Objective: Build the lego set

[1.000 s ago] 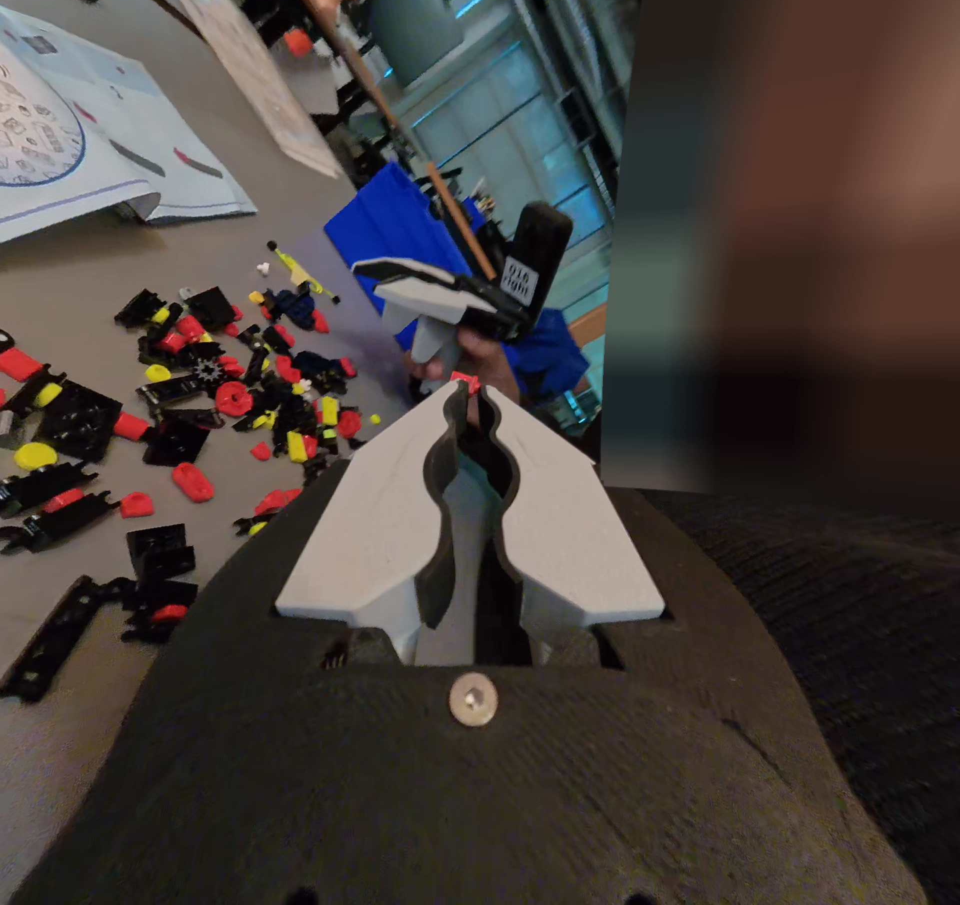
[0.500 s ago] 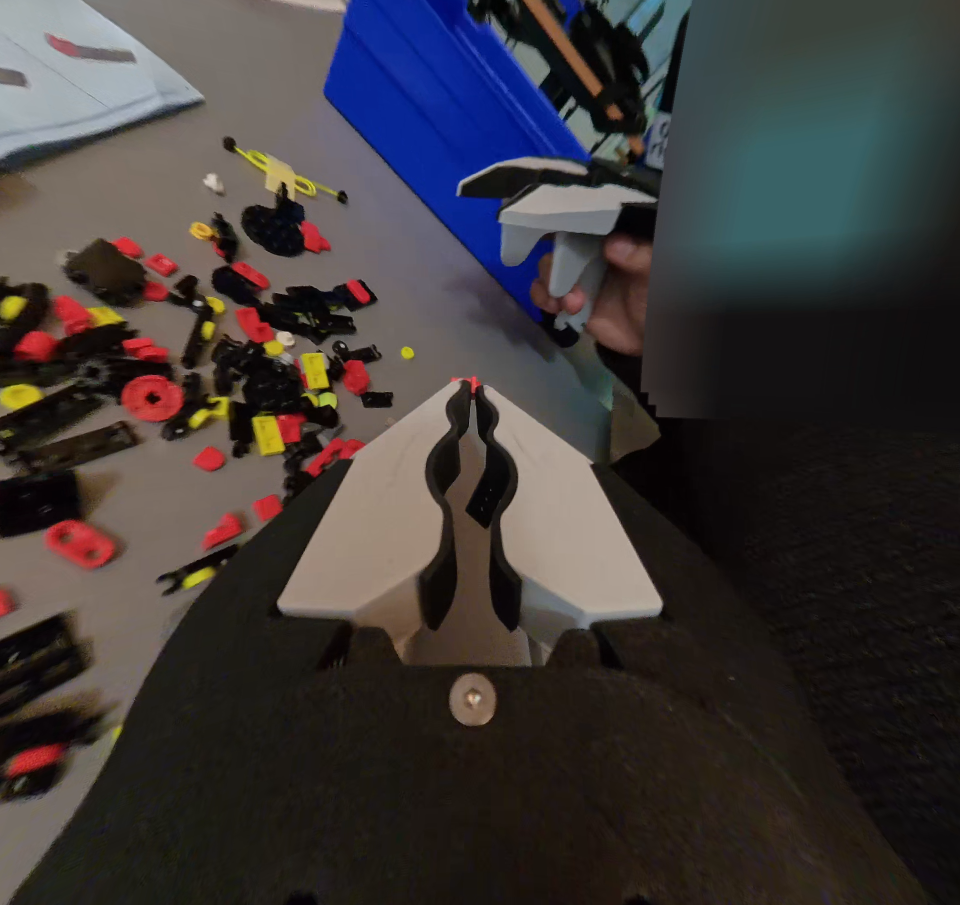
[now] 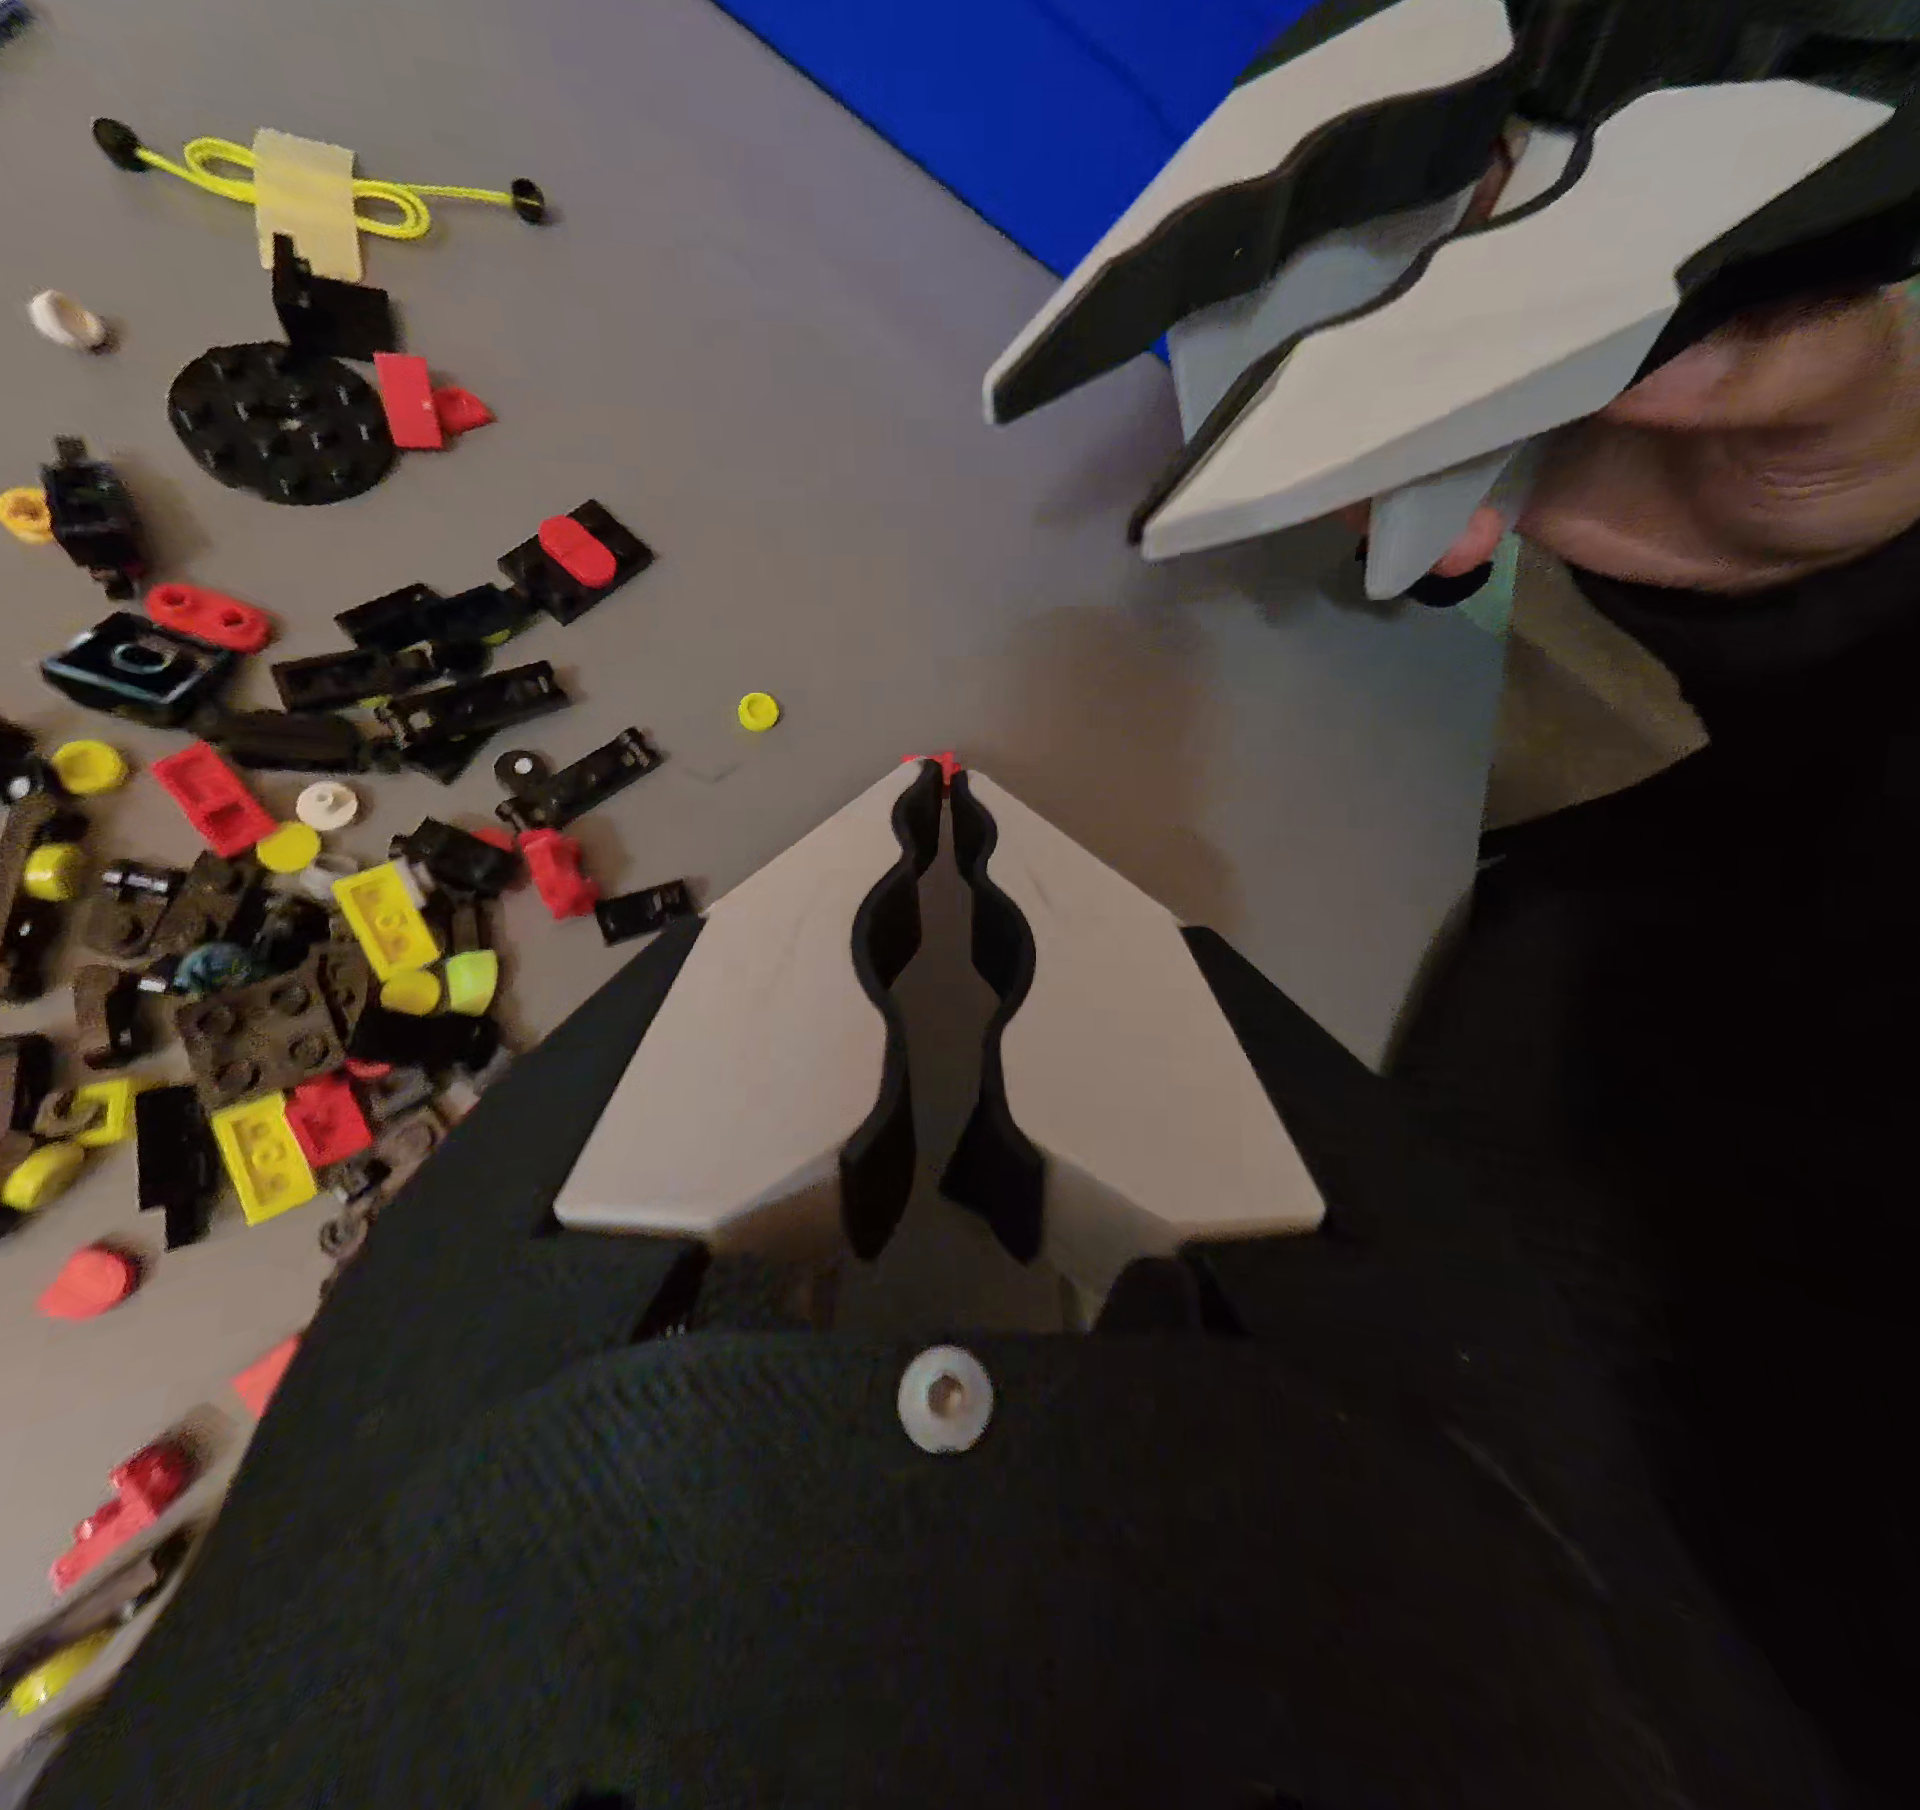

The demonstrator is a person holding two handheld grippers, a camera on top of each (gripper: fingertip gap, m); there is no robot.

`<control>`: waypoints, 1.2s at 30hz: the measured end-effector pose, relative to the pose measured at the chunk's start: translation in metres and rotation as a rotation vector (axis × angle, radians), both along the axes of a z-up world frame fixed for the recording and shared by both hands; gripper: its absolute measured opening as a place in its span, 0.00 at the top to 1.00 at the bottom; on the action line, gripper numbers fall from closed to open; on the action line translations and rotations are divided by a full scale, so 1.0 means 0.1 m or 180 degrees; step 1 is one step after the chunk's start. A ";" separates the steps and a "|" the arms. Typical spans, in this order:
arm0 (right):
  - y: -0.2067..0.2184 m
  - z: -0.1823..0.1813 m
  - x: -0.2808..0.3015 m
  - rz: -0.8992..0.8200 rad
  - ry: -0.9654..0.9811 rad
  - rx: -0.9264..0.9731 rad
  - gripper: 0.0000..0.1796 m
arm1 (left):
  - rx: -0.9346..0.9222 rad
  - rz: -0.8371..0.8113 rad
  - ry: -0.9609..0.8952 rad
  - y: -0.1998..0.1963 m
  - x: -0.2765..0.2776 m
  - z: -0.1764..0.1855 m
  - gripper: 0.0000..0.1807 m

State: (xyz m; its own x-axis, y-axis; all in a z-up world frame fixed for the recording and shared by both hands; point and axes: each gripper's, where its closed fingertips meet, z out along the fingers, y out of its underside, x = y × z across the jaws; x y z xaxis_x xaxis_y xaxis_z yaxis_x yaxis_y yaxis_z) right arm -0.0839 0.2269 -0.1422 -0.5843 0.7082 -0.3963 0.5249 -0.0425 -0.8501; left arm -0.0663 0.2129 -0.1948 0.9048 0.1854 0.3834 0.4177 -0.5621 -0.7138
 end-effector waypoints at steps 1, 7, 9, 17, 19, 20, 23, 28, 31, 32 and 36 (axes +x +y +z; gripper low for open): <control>0.00 -0.07 0.01 0.0008 -0.0077 0.0053 0.81 | -0.0017 -0.0045 0.0016 0.02 0.02 -0.02 1.00; -0.01 -0.46 0.10 0.0095 -0.0676 0.0284 0.78 | -0.0195 -0.0217 0.0054 0.04 0.12 -0.16 1.00; -0.01 -0.43 0.08 0.0083 -0.0625 0.0268 0.78 | -0.0202 -0.0240 0.0075 0.03 0.13 -0.16 1.00; 0.03 -0.28 0.01 0.0013 -0.0377 0.0209 0.79 | 0.0093 -0.0119 -0.0025 -0.17 0.01 0.10 0.92; 0.01 -0.27 0.00 0.0041 -0.0335 0.0232 0.79 | 0.0122 0.0096 0.0106 -0.34 -0.19 0.16 0.93; -0.02 -0.26 -0.01 0.0074 -0.0318 0.0235 0.80 | 0.0144 0.0236 0.0169 -0.42 -0.31 0.20 0.93; -0.13 -0.22 -0.04 0.0216 -0.0224 0.0255 0.80 | 0.0283 0.0692 0.0209 -0.69 -0.59 0.31 0.94; -0.36 -0.12 -0.15 0.0424 0.0041 0.0365 0.79 | 0.0186 0.1189 0.0643 -1.08 -0.90 0.23 0.95; -0.48 -0.14 -0.19 0.0573 0.0106 0.0472 0.80 | 0.0104 0.1275 0.0757 -1.19 -0.89 0.20 0.95; -0.51 -0.15 -0.21 0.0606 0.0122 0.0515 0.81 | 0.0090 0.1276 0.0732 -1.22 -0.87 0.18 0.95; -0.62 -0.17 -0.30 0.0727 0.0160 0.0598 0.84 | 0.0029 0.1417 0.0749 -1.38 -0.87 0.15 0.95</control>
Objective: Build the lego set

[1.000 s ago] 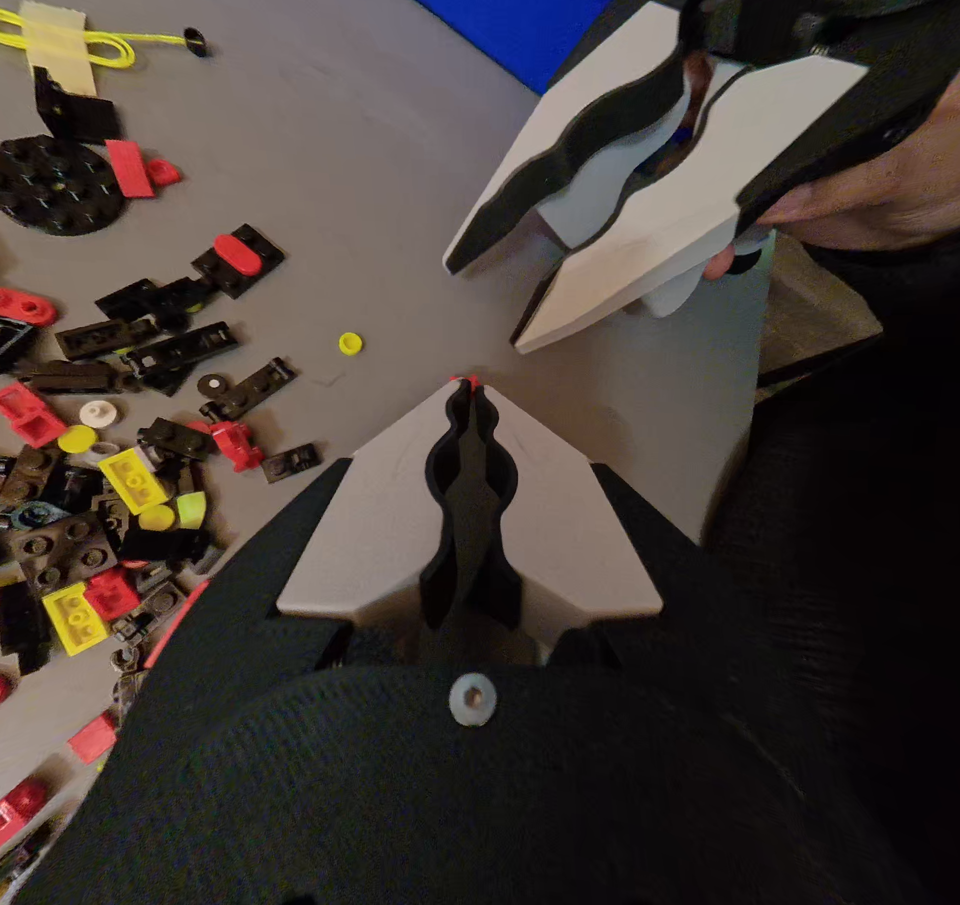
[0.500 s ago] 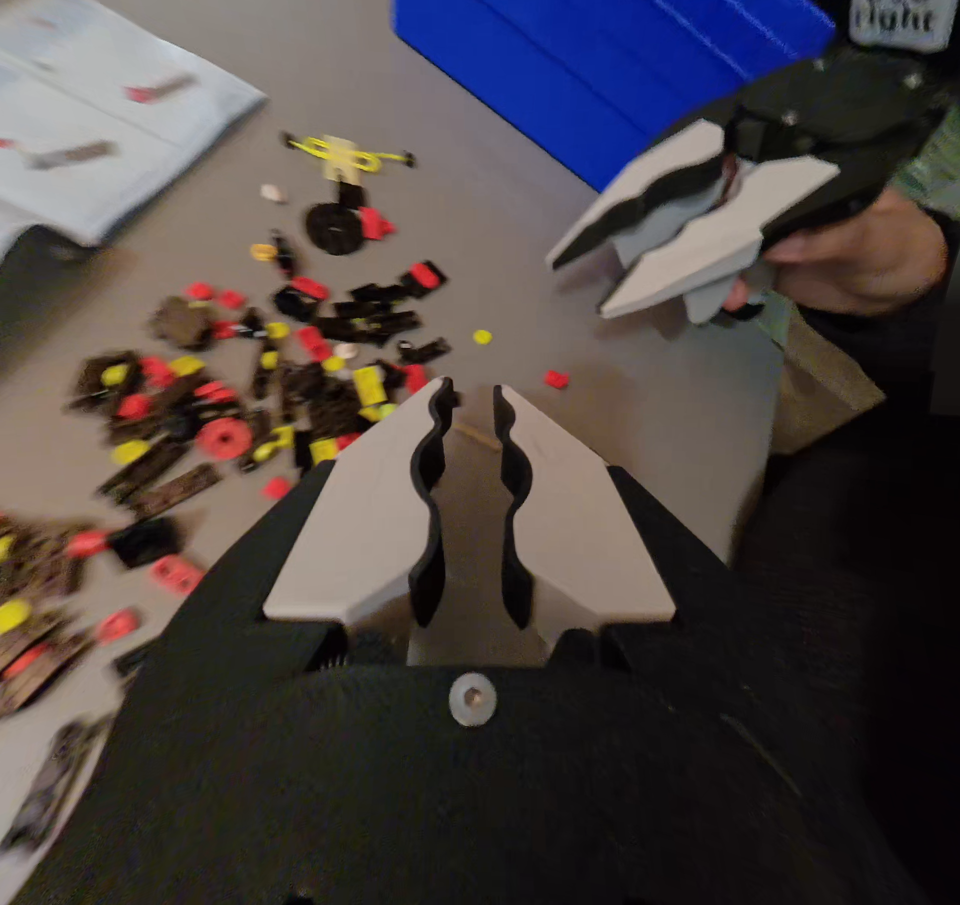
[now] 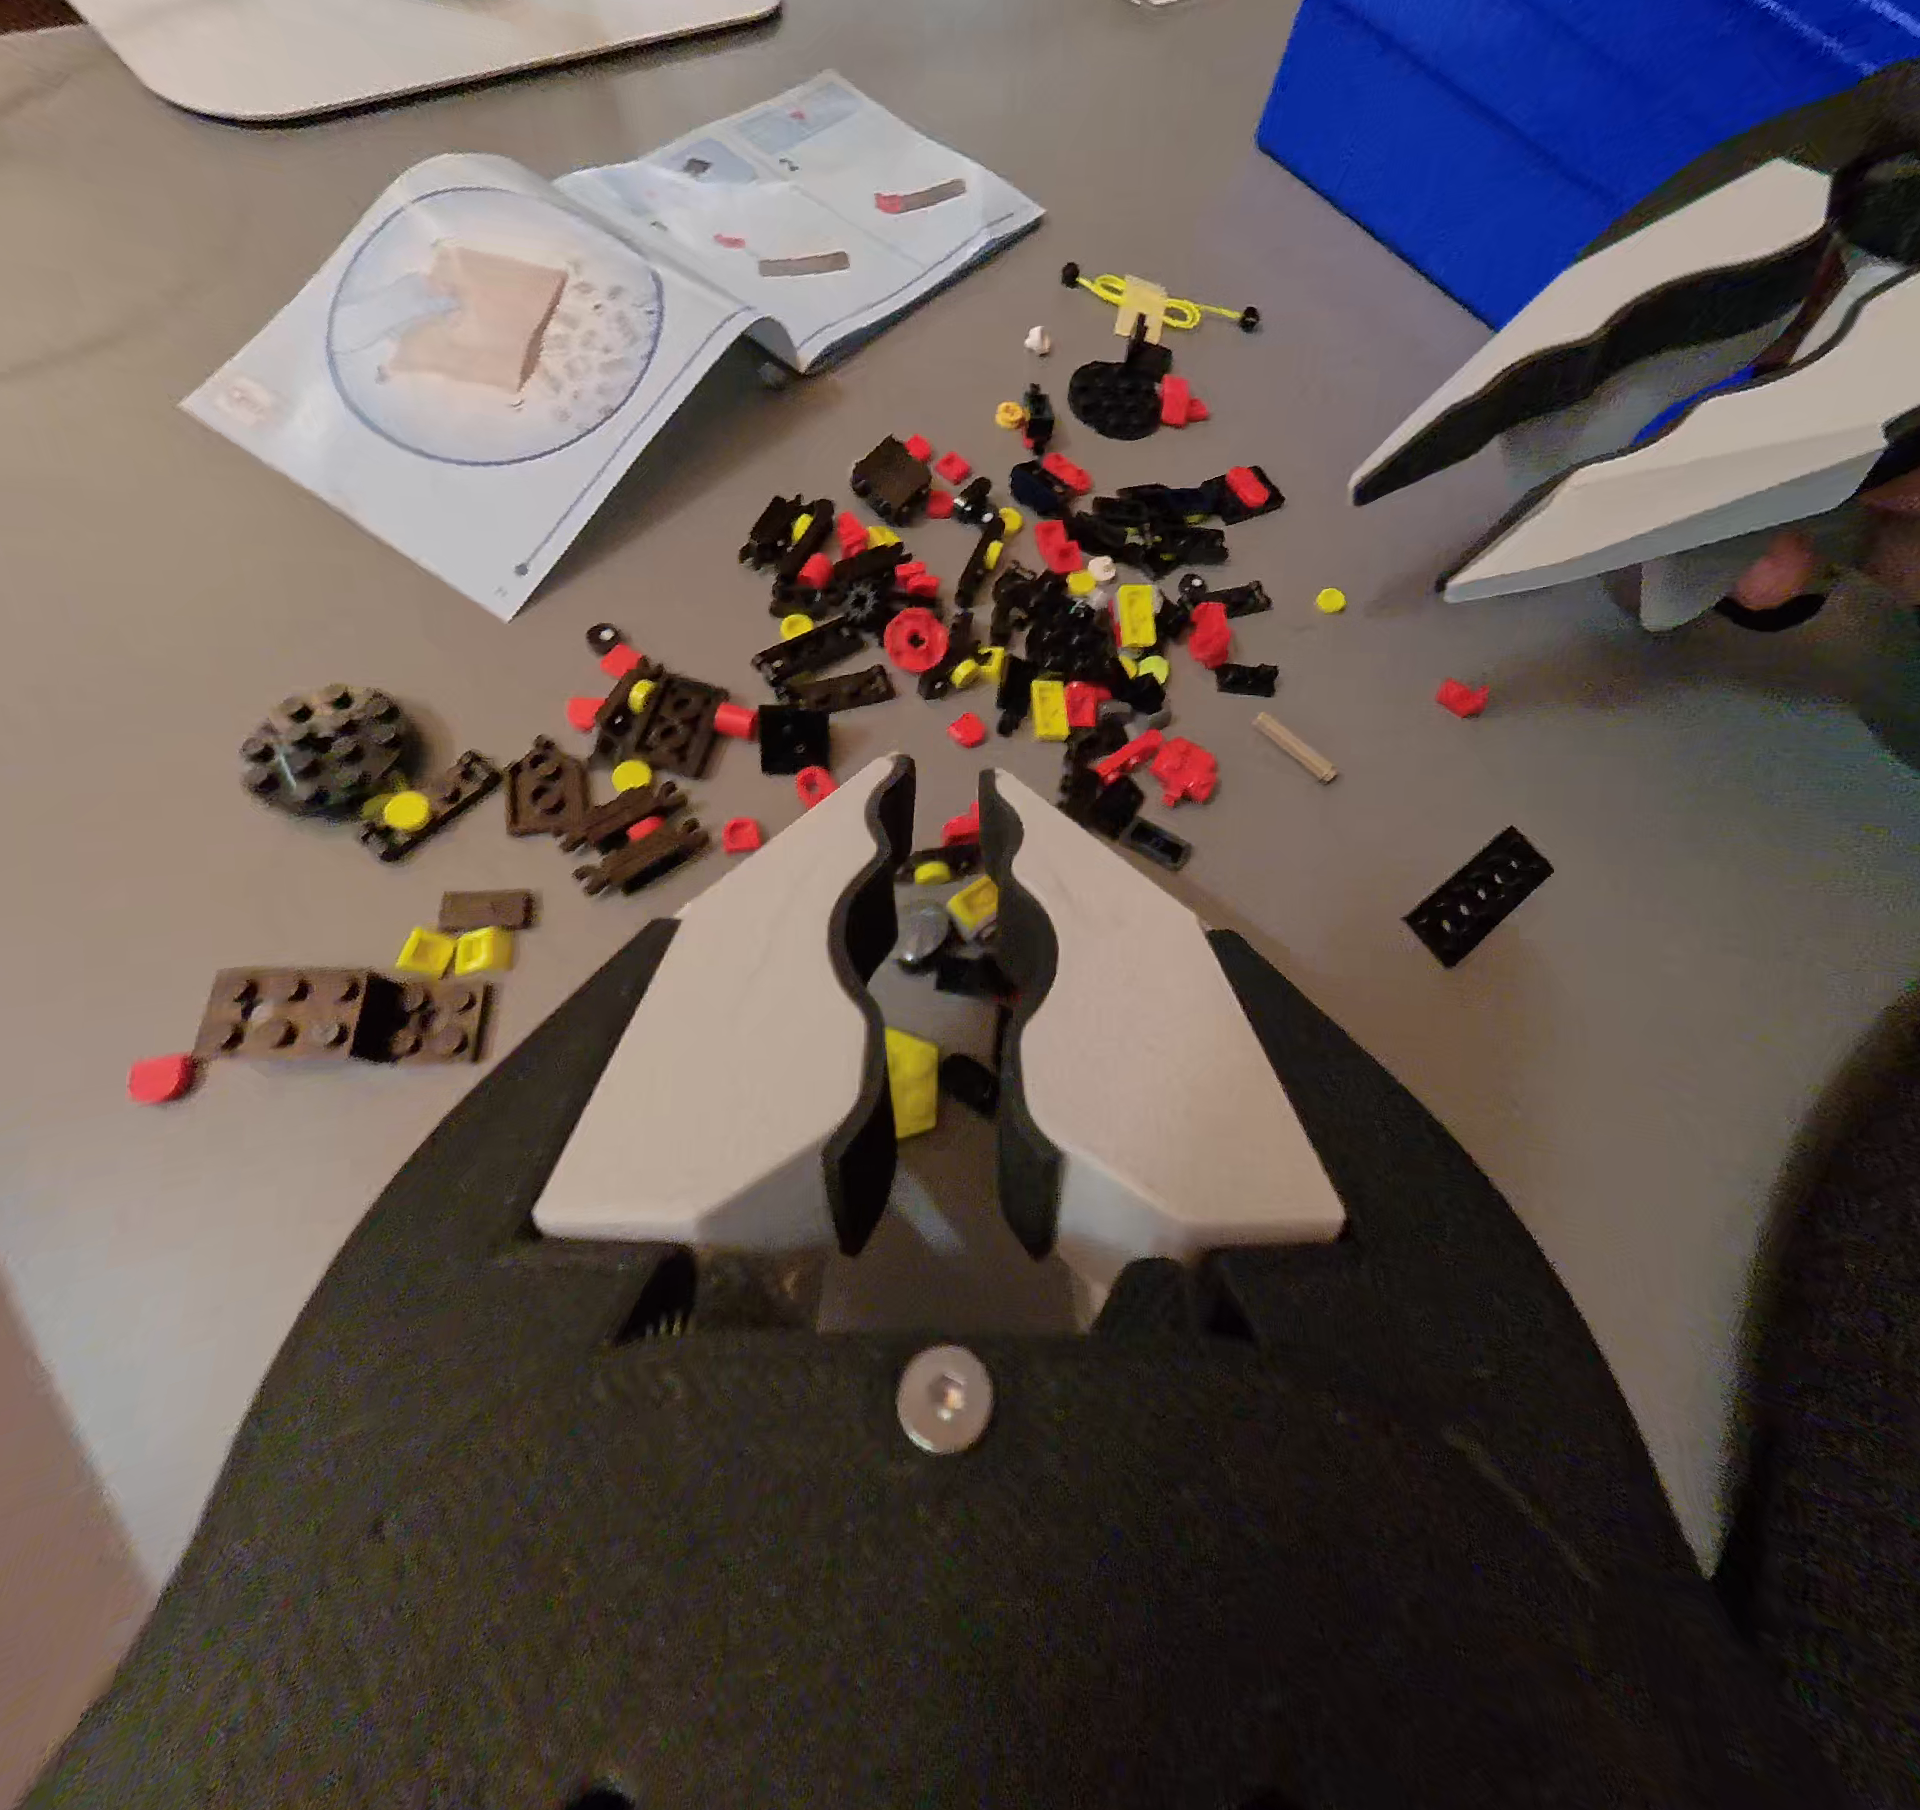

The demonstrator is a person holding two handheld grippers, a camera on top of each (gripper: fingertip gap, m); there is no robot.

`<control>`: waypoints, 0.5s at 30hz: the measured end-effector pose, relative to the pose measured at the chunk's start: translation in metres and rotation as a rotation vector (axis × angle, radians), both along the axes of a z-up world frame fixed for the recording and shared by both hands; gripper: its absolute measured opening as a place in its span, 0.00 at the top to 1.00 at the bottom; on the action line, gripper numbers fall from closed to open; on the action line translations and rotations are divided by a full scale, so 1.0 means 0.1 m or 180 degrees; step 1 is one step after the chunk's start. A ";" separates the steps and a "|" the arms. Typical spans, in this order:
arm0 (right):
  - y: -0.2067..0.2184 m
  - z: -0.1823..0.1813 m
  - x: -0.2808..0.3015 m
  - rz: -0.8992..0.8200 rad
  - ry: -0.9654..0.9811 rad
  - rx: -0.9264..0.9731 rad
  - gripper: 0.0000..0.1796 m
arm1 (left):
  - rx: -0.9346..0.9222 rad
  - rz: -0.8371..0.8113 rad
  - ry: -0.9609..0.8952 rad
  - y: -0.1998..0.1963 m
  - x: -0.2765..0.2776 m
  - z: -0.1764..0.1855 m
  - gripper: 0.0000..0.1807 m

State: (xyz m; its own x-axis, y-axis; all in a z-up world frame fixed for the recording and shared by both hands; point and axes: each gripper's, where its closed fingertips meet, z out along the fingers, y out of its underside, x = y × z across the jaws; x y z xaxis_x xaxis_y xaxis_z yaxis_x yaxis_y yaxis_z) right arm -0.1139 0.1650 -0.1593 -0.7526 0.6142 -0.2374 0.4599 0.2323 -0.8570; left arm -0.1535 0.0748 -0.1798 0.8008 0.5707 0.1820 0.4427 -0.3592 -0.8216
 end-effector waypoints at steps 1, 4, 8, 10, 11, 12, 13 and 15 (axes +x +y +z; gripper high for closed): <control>-0.02 -0.01 -0.02 0.0023 -0.0005 0.0006 0.85 | 0.0009 0.0032 -0.0015 -0.03 0.00 0.00 0.95; -0.10 -0.05 -0.04 0.0111 -0.0083 0.0008 0.86 | 0.0017 0.0078 -0.0080 -0.10 0.01 -0.03 0.95; -0.18 -0.10 0.00 0.0229 -0.0176 0.0008 0.87 | -0.0023 0.0030 -0.0132 -0.08 0.07 -0.08 0.95; -0.20 -0.11 0.02 0.0258 -0.0179 0.0023 0.87 | -0.0036 -0.0017 -0.0162 -0.06 0.09 -0.09 0.94; -0.20 -0.11 0.03 0.0265 -0.0182 0.0031 0.87 | -0.0027 -0.0050 -0.0180 -0.04 0.11 -0.10 0.94; -0.19 -0.11 0.04 0.0267 -0.0185 0.0041 0.87 | -0.0010 -0.0071 -0.0203 -0.03 0.11 -0.10 0.94; -0.18 -0.11 0.05 0.0263 -0.0187 0.0048 0.87 | 0.0020 -0.0099 -0.0229 -0.02 0.13 -0.09 0.93; -0.16 -0.12 0.07 0.0241 -0.0204 0.0044 0.87 | 0.0053 -0.0117 -0.0261 -0.01 0.13 -0.08 0.93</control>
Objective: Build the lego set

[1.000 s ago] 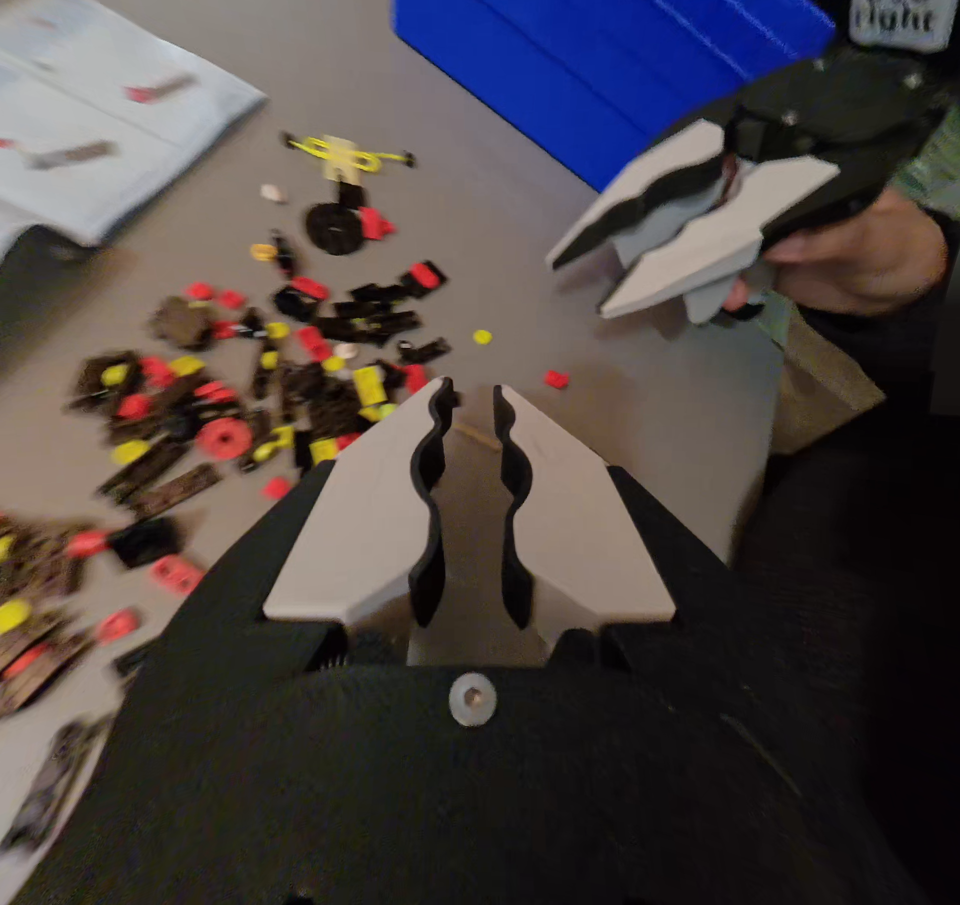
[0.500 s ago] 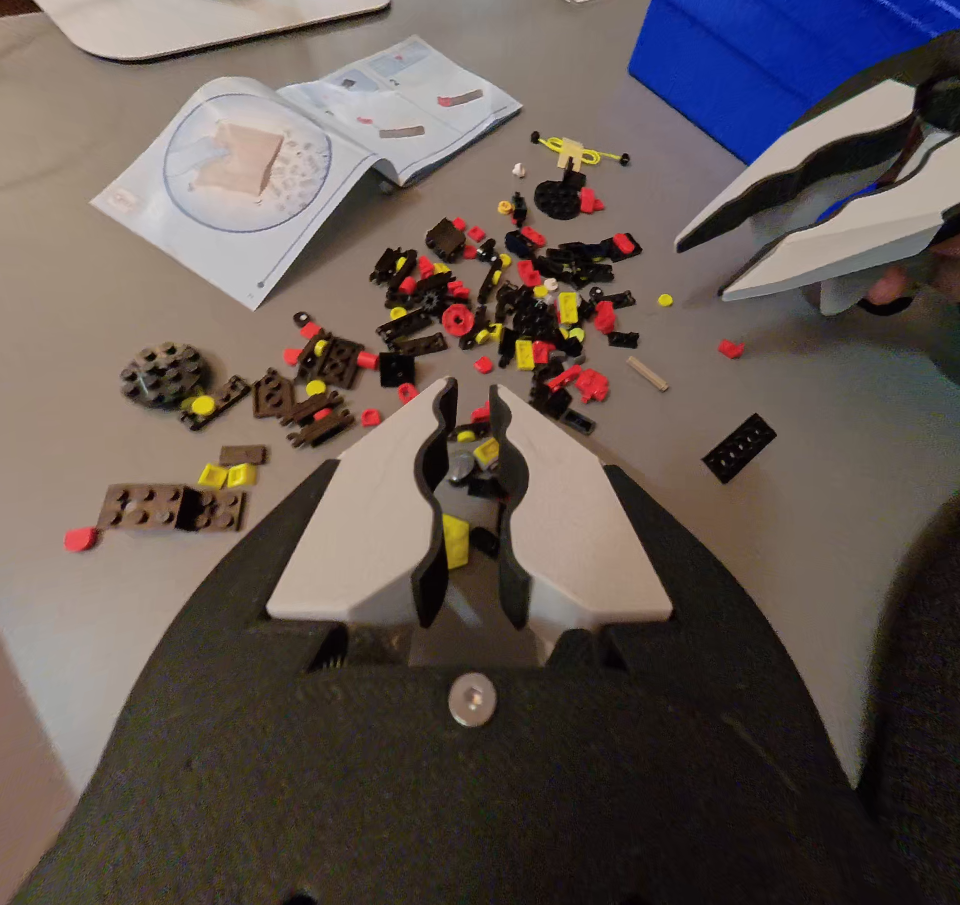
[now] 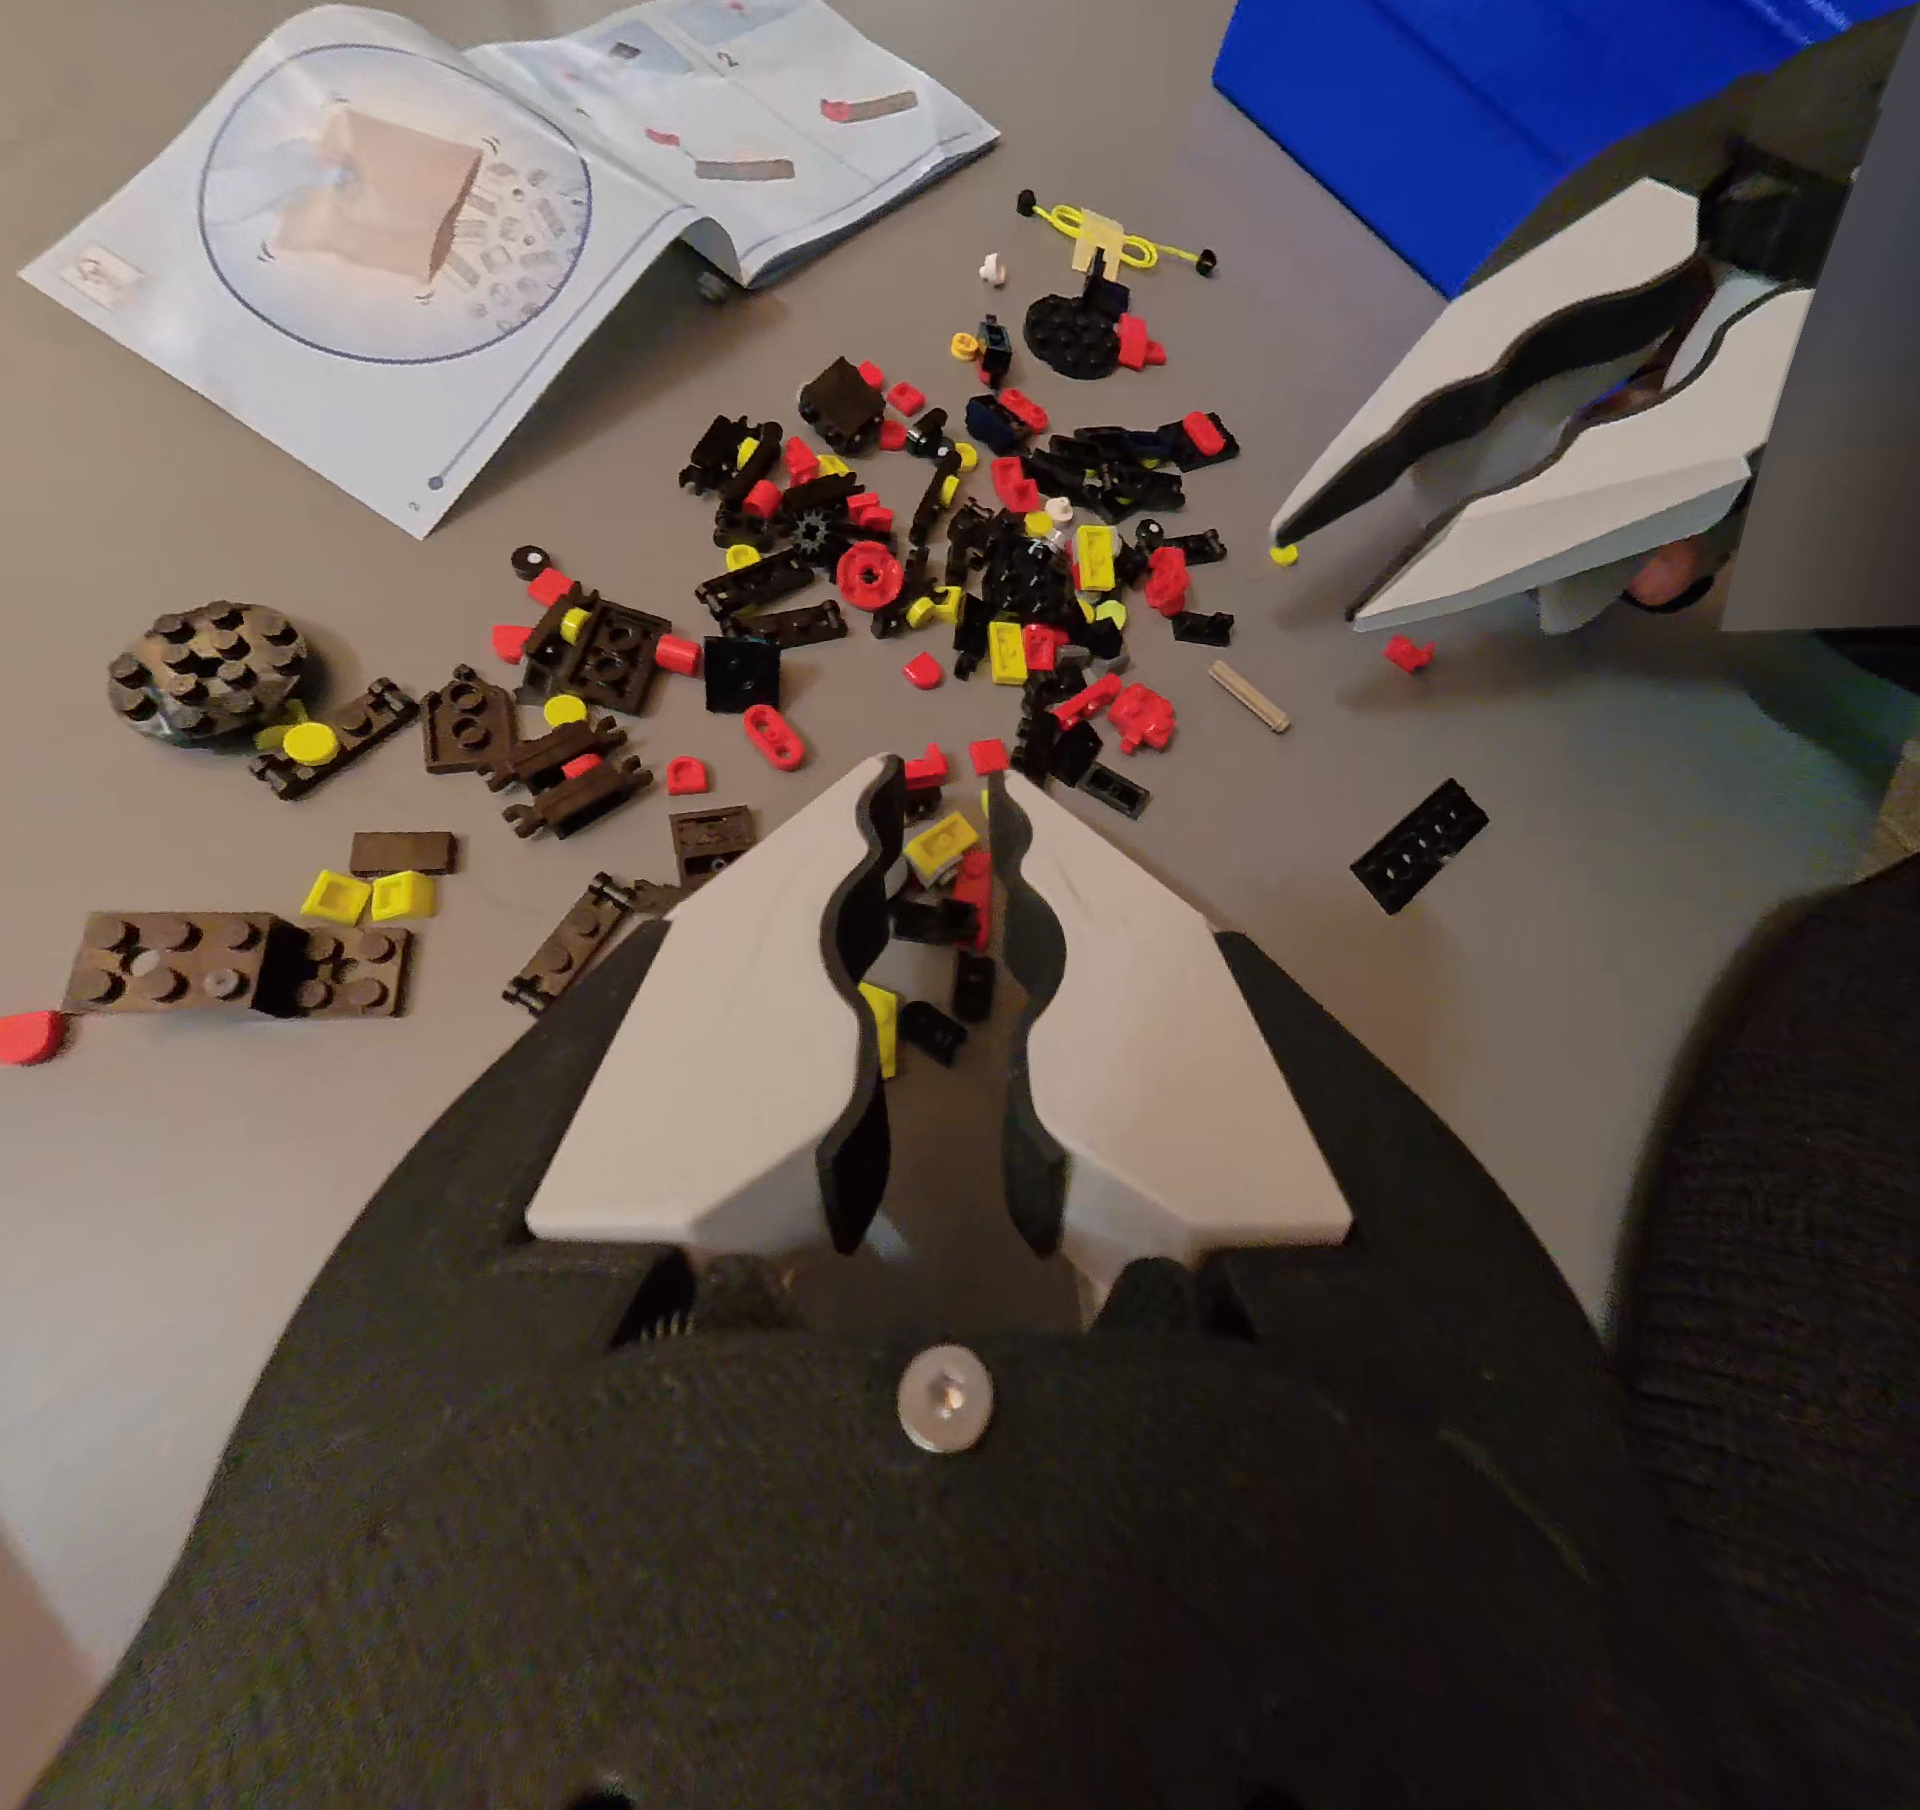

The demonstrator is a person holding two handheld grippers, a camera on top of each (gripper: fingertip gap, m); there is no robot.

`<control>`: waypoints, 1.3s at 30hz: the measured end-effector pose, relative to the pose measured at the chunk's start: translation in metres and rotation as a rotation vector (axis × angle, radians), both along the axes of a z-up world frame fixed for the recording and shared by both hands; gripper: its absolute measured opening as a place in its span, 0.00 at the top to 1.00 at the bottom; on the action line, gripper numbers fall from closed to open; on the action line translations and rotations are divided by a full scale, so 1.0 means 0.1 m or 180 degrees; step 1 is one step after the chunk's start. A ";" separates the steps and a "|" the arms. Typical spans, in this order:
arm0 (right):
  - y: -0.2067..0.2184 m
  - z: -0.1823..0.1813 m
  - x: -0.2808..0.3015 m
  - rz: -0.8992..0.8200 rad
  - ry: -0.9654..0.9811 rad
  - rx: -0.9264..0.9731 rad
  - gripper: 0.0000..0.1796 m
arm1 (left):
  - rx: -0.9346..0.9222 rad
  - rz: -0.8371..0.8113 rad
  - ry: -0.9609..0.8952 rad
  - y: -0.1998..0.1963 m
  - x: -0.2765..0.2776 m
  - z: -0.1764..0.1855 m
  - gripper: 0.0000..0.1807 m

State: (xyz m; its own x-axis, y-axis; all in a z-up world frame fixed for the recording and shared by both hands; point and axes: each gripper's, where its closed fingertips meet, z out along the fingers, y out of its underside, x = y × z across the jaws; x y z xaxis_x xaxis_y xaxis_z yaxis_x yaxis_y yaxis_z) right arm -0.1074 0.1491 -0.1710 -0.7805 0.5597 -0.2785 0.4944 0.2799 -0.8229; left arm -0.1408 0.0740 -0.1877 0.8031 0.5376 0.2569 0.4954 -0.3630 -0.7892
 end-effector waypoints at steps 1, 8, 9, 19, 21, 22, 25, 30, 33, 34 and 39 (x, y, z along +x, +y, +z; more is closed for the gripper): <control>0.01 0.00 0.00 -0.0014 -0.0018 -0.0012 0.87 | -0.0012 0.0021 0.0013 -0.01 -0.02 0.00 0.93; 0.06 0.01 -0.01 -0.0092 -0.0082 -0.0097 0.87 | -0.0103 0.0339 -0.0016 -0.14 -0.19 -0.04 0.95; 0.06 0.01 -0.01 -0.0094 -0.0084 -0.0098 0.87 | -0.0090 0.0337 -0.0017 -0.15 -0.19 -0.03 0.95; 0.08 -0.01 -0.02 -0.0125 -0.0125 -0.0095 0.87 | -0.0025 0.0043 0.0001 -0.12 -0.09 0.02 0.98; 0.08 -0.01 -0.03 -0.0130 -0.0134 -0.0104 0.87 | -0.0071 -0.0048 0.0047 -0.10 -0.05 0.00 0.98; 0.08 -0.01 -0.03 -0.0131 -0.0139 -0.0108 0.87 | -0.0099 -0.0094 0.0061 -0.08 -0.03 -0.01 0.98; 0.08 -0.02 -0.03 -0.0131 -0.0158 -0.0118 0.87 | -0.0211 -0.0189 0.0058 -0.06 0.02 -0.07 0.96; 0.08 -0.03 -0.03 -0.0133 -0.0186 -0.0119 0.87 | -0.0250 -0.0154 0.0028 -0.04 0.03 -0.10 0.88; 0.08 -0.04 -0.03 -0.0135 -0.0194 -0.0124 0.87 | -0.0272 -0.0154 0.0051 -0.02 0.03 -0.11 0.86; 0.08 -0.04 -0.03 -0.0136 -0.0196 -0.0124 0.87 | -0.0280 -0.0137 0.0084 -0.01 0.02 -0.11 0.86; 0.06 -0.05 -0.03 -0.0116 -0.0216 -0.0124 0.87 | -0.0281 -0.0030 0.0121 0.07 -0.04 -0.13 0.87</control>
